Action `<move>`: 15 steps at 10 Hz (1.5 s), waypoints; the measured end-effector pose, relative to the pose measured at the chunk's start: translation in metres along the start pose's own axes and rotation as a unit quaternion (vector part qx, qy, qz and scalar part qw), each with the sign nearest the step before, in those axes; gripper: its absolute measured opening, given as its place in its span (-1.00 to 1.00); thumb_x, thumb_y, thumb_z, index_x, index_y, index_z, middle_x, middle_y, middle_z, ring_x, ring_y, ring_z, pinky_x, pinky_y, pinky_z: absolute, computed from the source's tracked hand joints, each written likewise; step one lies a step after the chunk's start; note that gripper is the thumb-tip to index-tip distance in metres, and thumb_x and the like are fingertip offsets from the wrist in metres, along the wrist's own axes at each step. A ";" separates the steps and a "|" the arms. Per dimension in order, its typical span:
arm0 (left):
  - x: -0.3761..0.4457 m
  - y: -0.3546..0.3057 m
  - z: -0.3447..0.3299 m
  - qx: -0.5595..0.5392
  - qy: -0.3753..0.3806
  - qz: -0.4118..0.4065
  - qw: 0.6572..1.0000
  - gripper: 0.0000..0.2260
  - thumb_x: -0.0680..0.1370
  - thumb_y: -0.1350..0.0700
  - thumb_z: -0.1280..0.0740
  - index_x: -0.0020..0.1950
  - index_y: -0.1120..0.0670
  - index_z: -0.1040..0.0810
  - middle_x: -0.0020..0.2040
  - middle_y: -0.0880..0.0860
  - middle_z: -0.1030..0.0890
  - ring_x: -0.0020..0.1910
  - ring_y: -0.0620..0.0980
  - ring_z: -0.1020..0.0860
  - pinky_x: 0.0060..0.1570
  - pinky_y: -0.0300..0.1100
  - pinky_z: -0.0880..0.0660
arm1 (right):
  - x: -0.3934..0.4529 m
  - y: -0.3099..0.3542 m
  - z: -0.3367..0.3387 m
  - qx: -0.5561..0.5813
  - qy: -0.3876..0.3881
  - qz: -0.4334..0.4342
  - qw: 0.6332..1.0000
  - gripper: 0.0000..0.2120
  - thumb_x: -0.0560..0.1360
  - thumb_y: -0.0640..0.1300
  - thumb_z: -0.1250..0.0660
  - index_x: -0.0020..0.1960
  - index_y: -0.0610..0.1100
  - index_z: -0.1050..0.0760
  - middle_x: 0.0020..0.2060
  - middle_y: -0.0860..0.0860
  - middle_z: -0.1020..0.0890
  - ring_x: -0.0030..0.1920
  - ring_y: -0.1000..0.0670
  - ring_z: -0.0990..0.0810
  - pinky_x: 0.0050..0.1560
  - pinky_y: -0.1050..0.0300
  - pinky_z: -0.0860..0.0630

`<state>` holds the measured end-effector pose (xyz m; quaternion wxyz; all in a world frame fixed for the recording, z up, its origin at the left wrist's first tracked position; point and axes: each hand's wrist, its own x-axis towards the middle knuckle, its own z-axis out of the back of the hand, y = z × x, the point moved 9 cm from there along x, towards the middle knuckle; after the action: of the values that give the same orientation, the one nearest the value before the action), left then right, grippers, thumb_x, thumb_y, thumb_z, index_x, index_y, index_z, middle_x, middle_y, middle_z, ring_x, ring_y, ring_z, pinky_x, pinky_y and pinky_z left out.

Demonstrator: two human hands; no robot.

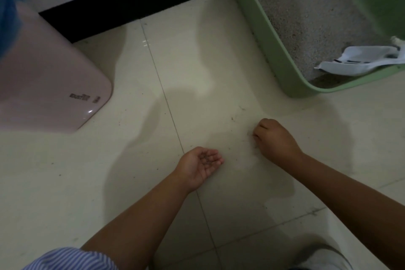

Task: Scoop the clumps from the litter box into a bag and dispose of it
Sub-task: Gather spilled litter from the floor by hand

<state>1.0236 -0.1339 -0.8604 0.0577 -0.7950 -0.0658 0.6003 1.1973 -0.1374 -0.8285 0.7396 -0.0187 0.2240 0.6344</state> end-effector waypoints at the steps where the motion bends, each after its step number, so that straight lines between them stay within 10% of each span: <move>1: 0.000 0.000 0.000 0.000 0.002 0.001 1.000 -0.71 0.58 0.25 -0.06 -0.23 0.32 -0.49 -0.50 0.15 -0.59 -0.52 0.04 -0.62 -0.50 -0.28 -0.56 | -0.003 -0.006 -0.001 0.014 -0.013 -0.010 1.000 -0.77 0.03 -0.45 -0.56 -0.45 -0.29 -0.53 -0.48 -0.17 -0.52 -0.49 -0.16 -0.53 -0.55 0.16 -0.48; 4: 0.001 0.000 0.000 0.004 0.004 0.003 1.000 -0.71 0.58 0.25 -0.06 -0.23 0.32 -0.48 -0.50 0.16 -0.59 -0.51 0.04 -0.62 -0.50 -0.28 -0.56 | 0.001 -0.003 -0.001 -0.007 -0.008 -0.015 1.000 -0.75 0.00 -0.54 -0.48 -0.41 -0.34 -0.51 -0.45 -0.23 -0.53 -0.46 -0.24 -0.54 -0.55 0.05 -0.48; 6: 0.000 -0.001 -0.002 0.005 0.003 -0.001 1.000 -0.70 0.58 0.25 -0.06 -0.23 0.32 -0.48 -0.50 0.16 -0.59 -0.52 0.04 -0.62 -0.49 -0.27 -0.56 | 0.000 0.000 -0.003 0.003 0.057 -0.041 0.998 -0.71 0.44 -0.41 -0.15 0.14 -0.30 -0.42 0.12 -0.19 -0.45 0.13 -0.15 -0.42 0.01 0.11 -0.38; 8: -0.003 0.006 -0.008 0.000 0.017 0.010 1.000 -0.72 0.60 0.26 -0.07 -0.17 0.33 -0.49 -0.44 0.18 -0.63 -0.40 0.08 -0.64 -0.43 -0.24 -0.58 | -0.007 0.046 0.038 0.272 -0.066 0.073 0.957 -0.76 0.44 -0.15 -0.23 -0.16 -0.31 -0.58 -0.30 -0.10 -0.56 -0.27 0.05 -0.46 -0.23 0.47 -0.28; 15: -0.005 -0.005 0.017 -0.014 -0.019 -0.008 1.000 -0.71 0.60 0.25 -0.07 -0.22 0.32 -0.48 -0.51 0.17 -0.59 -0.52 0.05 -0.62 -0.49 -0.26 -0.57 | 0.003 0.065 -0.008 0.036 -0.166 0.139 0.976 -0.83 0.30 -0.23 -0.16 -0.40 -0.25 -0.46 -0.49 -0.13 -0.50 -0.47 -0.10 -0.50 -0.49 0.25 -0.37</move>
<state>1.0054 -0.1301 -0.8594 0.0505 -0.7834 -0.0815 0.6140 1.1333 -0.1242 -0.8203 0.6712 0.1448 0.1210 0.7168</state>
